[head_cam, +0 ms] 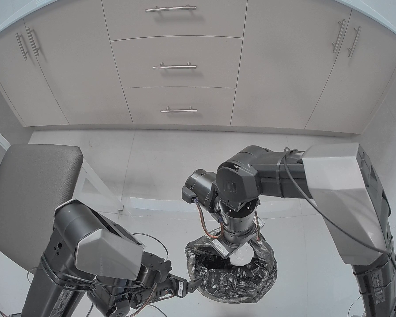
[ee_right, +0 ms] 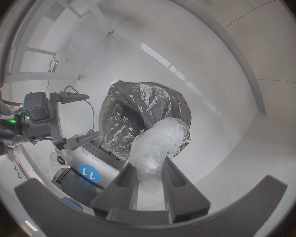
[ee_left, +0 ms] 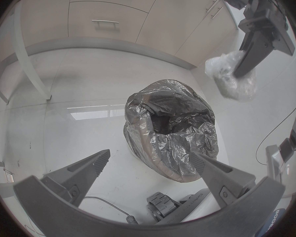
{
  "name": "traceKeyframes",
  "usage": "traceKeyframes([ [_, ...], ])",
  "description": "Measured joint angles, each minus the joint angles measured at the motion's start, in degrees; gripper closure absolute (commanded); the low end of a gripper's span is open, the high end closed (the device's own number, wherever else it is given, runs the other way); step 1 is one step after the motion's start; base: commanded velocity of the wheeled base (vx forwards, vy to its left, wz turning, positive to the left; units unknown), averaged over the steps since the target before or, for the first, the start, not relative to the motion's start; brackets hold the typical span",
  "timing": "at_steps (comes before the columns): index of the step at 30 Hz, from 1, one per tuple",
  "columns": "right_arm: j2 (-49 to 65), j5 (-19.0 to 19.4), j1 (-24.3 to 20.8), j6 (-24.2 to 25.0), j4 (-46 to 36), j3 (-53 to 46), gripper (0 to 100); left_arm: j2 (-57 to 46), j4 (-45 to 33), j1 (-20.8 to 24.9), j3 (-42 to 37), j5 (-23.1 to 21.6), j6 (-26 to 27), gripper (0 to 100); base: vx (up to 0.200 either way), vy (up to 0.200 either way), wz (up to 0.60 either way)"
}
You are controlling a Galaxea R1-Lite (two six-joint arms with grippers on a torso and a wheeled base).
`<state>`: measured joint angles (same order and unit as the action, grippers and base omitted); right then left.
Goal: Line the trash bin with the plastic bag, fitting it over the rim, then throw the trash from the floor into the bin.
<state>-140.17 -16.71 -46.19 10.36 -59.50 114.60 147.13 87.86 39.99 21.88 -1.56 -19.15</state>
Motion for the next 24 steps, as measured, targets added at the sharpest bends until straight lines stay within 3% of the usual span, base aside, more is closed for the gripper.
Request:
traceKeyframes([
  [24,-4.38,0.11,-0.52,-0.07,0.11,0.0,100,0.0,0.0,0.0,0.07,-0.1,-0.06,0,0.0,0.0,0.0],
])
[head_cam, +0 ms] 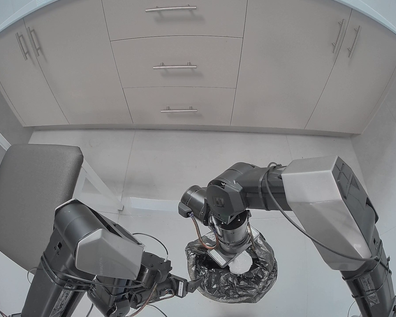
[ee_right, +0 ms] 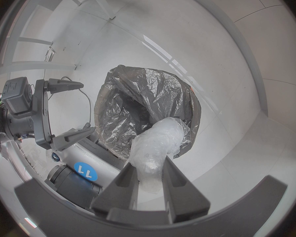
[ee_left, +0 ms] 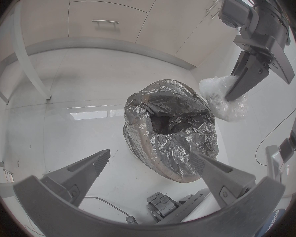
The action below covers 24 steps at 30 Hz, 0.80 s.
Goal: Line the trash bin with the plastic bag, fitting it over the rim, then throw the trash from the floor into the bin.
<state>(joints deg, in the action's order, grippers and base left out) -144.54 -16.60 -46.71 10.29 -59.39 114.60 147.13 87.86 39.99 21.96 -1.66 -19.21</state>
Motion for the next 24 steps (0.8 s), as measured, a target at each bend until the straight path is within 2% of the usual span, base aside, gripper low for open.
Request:
traceKeyframes([
  [3,-0.2,0.0,0.02,-0.04,0.02,0.0,100,0.0,0.02,0.01,0.01,0.0,0.0,0,0.0,0.0,0.0],
  [4,-0.24,0.0,0.02,-0.09,0.02,0.0,0,0.0,0.02,0.01,0.01,0.0,0.0,0,0.0,0.0,0.0],
  [24,-0.55,-0.06,0.06,0.18,0.5,0.0,0,0.0,0.02,0.0,-0.11,-0.2,0.06,0,0.0,0.0,0.0],
])
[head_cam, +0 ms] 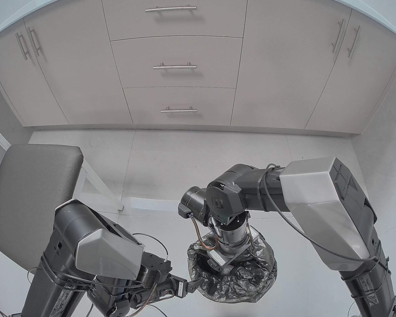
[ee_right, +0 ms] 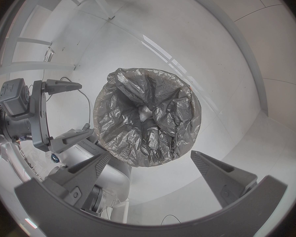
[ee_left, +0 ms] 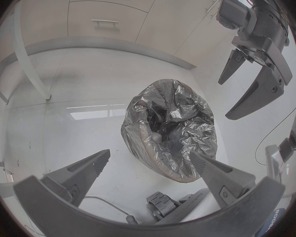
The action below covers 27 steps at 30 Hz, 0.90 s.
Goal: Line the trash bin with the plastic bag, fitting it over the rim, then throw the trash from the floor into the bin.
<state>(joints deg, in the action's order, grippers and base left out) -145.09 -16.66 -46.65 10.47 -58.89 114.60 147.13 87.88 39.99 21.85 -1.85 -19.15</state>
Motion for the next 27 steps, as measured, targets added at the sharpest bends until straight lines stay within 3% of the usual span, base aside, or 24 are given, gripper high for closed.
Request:
traceKeyframes([
  [18,4.19,-1.21,0.49,-0.33,-4.68,-0.02,0,0.0,-0.02,0.0,-0.18,-0.09,0.18,0,0.0,0.0,0.0],
  [27,16.87,-9.12,1.79,-0.55,-16.21,-0.02,0,0.0,0.0,0.11,-0.52,-0.15,0.71,0,0.0,0.0,0.0],
])
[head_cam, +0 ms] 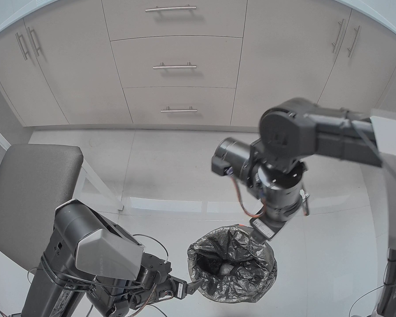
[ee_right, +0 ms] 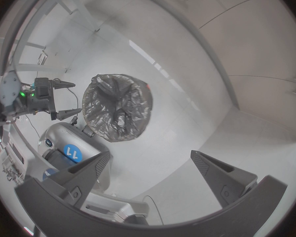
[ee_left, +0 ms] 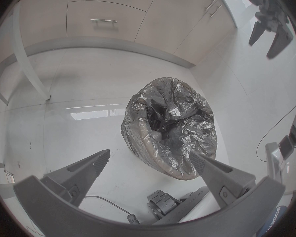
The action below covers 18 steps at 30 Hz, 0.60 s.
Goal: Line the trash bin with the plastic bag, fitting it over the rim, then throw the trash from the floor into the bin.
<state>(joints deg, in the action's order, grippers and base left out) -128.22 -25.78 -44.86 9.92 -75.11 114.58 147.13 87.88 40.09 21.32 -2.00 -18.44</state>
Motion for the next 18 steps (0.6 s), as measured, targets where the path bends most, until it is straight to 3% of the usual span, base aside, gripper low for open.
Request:
traceKeyframes([
  [7,17.14,-9.24,-0.01,-1.0,-8.22,0.02,0,-0.52,-0.02,-0.07,-0.96,0.01,1.62,0,0.0,0.0,0.0],
  [11,28.16,-13.74,0.18,-4.91,-10.35,0.02,0,-2.52,-0.05,-0.41,-1.71,0.09,2.41,0,0.0,0.0,0.0],
  [18,47.06,-17.27,4.29,-11.59,-12.07,0.02,0,-11.93,-0.07,-4.63,-3.46,0.2,9.23,0,0.0,0.0,0.0],
])
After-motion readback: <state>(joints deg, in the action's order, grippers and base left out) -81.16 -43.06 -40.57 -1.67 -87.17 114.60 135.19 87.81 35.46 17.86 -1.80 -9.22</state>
